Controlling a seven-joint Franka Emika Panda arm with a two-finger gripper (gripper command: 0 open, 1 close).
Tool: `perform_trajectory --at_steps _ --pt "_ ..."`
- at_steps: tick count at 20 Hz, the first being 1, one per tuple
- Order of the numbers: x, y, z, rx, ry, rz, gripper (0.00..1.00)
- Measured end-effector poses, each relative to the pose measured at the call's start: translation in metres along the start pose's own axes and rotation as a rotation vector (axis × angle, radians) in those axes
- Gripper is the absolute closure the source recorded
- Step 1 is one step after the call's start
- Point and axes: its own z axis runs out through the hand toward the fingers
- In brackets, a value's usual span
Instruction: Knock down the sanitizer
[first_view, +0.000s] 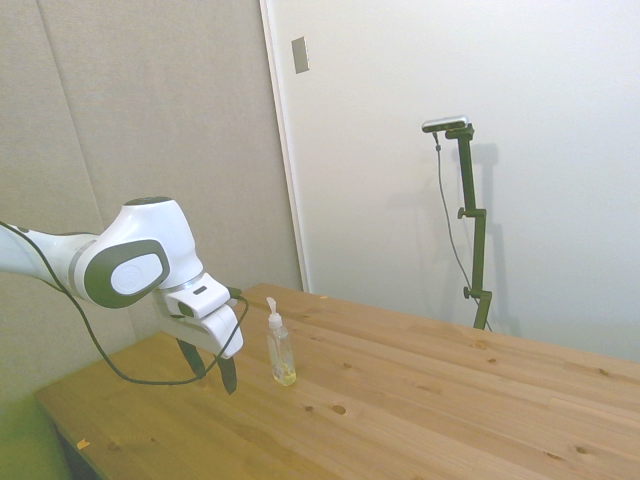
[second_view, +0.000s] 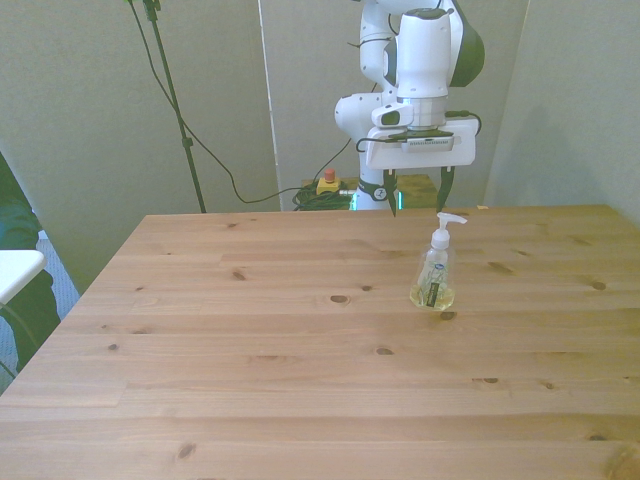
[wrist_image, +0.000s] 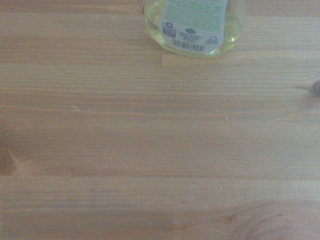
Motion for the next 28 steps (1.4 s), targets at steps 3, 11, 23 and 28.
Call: perform_trajectory --at_steps 3,11,23,28 --pt "0.001 -0.002 0.001 -0.004 -0.002 0.001 0.0" --pt "0.021 -0.08 0.002 -0.022 0.009 0.038 1.0" --pt "0.056 -0.126 0.013 -0.085 -0.01 0.064 1.0" --pt "0.066 -0.13 0.017 -0.096 -0.015 0.072 1.0"
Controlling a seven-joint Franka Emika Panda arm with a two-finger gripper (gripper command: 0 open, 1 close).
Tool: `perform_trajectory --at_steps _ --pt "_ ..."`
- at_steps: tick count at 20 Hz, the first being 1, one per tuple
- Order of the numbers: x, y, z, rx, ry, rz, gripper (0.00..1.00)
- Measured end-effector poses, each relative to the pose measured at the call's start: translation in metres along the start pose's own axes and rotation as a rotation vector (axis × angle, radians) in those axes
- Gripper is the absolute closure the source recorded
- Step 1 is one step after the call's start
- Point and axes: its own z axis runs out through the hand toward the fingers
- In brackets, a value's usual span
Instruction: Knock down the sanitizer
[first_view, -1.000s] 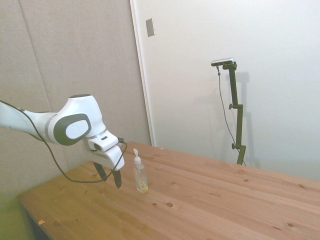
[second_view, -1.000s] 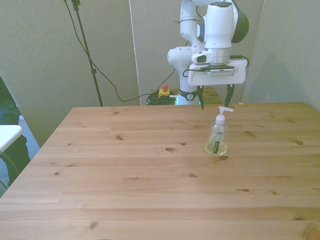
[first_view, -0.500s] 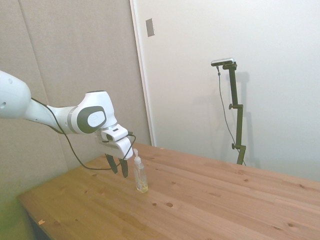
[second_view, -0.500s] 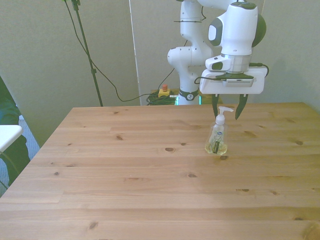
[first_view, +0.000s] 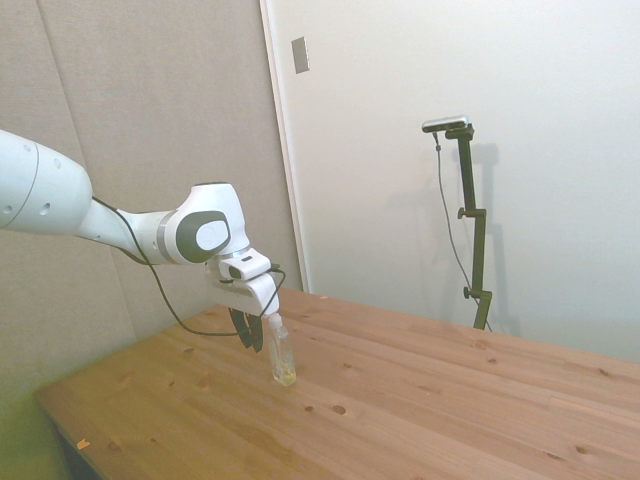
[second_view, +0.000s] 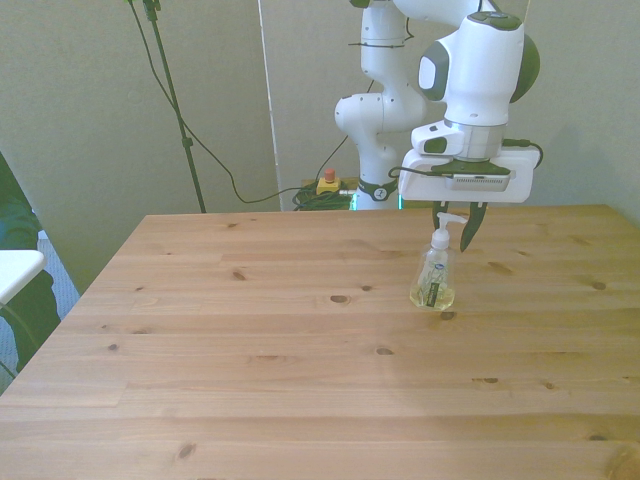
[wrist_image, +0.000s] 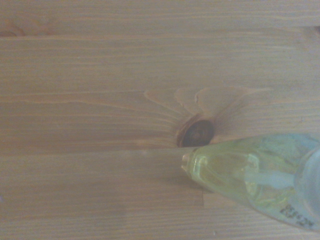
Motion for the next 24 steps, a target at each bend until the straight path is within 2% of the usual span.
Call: perform_trajectory --at_steps 11,16,21,22,24 --pt "0.069 -0.015 0.006 -0.001 0.007 0.088 1.0" --pt "0.051 -0.017 -0.005 0.004 0.003 0.059 1.0" --pt "0.016 0.0 -0.011 -0.005 -0.01 0.012 1.0" --pt "0.01 0.005 -0.011 -0.009 -0.012 0.005 0.0" --pt "-0.001 0.013 -0.012 -0.015 -0.015 -0.011 0.0"
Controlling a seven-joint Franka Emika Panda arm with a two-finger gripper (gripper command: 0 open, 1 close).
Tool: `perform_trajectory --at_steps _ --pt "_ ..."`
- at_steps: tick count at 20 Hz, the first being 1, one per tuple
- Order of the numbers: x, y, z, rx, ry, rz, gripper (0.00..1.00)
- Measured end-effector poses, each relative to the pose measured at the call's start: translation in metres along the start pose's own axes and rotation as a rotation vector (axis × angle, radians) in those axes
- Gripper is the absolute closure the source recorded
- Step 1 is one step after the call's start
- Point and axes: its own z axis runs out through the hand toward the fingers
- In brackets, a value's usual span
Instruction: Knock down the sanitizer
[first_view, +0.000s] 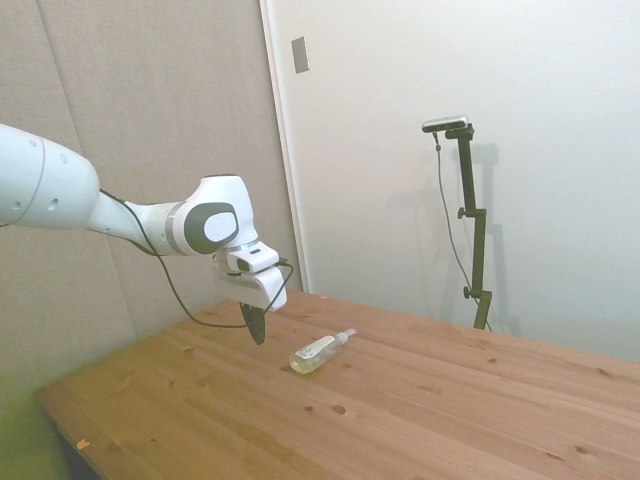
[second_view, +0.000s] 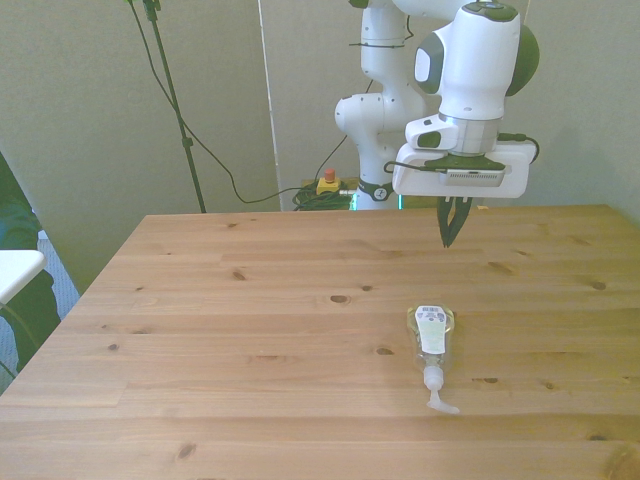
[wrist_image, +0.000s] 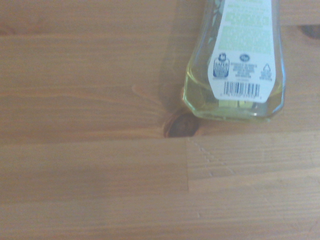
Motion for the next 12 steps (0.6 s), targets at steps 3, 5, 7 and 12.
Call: perform_trajectory --at_steps 3,5,7,12 --pt "-0.013 0.012 0.0 -0.007 -0.004 -0.027 0.0" --pt "-0.019 0.02 0.001 -0.012 -0.006 -0.038 0.0" --pt "-0.025 0.026 0.003 -0.018 -0.009 -0.046 0.0" --pt "-0.036 0.034 0.008 -0.026 -0.018 -0.063 0.0"
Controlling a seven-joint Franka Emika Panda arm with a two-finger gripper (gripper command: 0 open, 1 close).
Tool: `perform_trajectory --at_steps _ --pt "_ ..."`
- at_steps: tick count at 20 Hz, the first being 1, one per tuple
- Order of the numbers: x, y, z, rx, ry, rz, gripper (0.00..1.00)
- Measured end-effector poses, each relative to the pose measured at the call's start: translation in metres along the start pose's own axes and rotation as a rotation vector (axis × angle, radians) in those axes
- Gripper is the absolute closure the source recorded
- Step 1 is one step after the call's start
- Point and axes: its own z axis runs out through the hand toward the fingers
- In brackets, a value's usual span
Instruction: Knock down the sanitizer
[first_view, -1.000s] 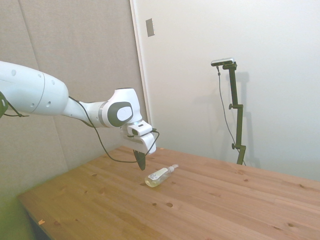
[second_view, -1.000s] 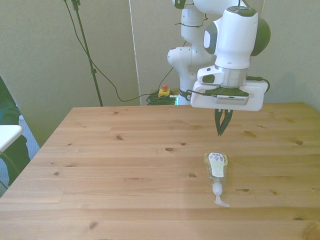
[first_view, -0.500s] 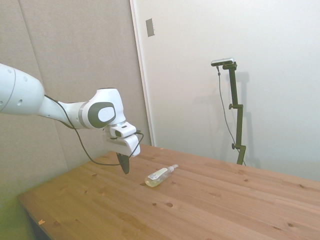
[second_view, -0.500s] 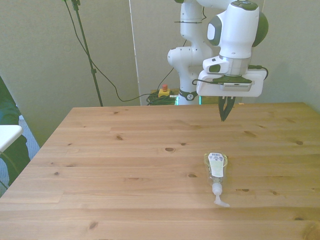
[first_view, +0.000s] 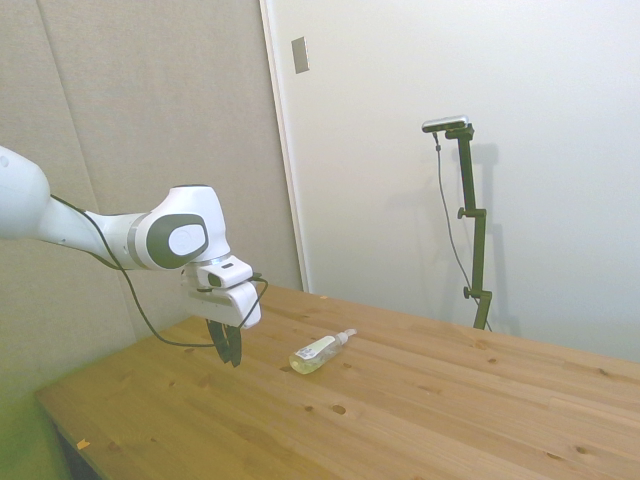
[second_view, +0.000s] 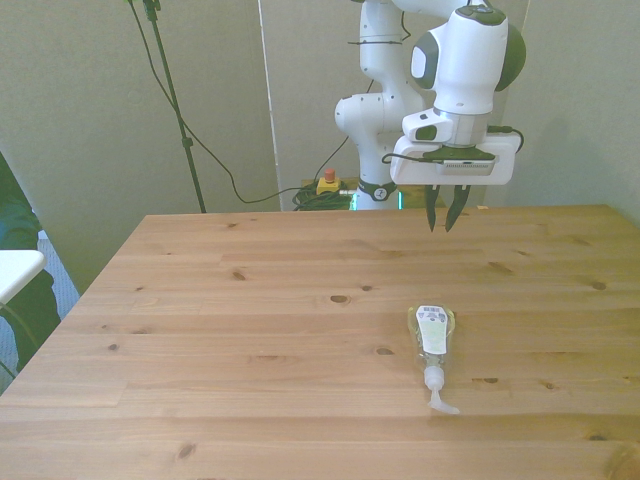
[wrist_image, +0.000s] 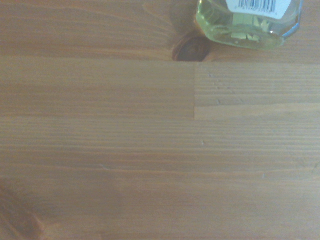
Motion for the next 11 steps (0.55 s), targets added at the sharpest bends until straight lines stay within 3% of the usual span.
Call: perform_trajectory --at_steps 11 --pt "-0.0067 0.0053 0.0044 0.001 -0.016 -0.022 0.0"
